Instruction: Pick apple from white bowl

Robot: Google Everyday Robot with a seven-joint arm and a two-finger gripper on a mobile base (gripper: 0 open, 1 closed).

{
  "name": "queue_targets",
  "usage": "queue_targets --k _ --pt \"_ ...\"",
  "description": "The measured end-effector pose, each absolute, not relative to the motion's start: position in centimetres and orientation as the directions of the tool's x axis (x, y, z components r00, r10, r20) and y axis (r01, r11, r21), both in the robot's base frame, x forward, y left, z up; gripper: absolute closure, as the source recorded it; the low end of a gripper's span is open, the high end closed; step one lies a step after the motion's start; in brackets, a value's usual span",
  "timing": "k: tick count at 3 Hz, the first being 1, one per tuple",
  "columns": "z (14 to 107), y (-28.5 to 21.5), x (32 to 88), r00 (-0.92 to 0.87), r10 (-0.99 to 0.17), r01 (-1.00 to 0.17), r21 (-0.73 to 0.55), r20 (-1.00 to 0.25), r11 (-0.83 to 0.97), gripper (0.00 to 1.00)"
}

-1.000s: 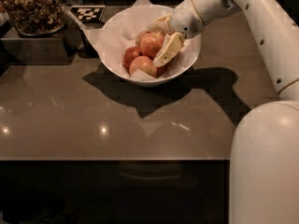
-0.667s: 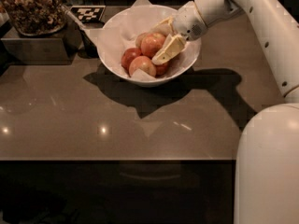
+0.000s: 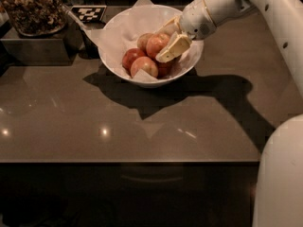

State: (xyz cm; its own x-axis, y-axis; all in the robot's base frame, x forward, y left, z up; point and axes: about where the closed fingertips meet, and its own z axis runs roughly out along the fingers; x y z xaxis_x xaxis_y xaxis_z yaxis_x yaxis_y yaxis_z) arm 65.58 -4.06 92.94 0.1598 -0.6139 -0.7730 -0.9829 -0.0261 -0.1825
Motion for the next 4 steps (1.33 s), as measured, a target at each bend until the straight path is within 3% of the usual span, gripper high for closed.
queue_targets --k 1,3,4 --pt "93.8 -4.4 65.1 0.158 -0.586 -0.982 -0.188 -0.795 -0.009 1.00" --pt "99.4 -4.8 60.1 0.223 -0.374 -0.974 -0.221 -0.900 -0.049 1.00" --pt "102.7 -5.6 55.5 0.261 -0.358 -0.958 -0.286 -0.897 0.019 1.00"
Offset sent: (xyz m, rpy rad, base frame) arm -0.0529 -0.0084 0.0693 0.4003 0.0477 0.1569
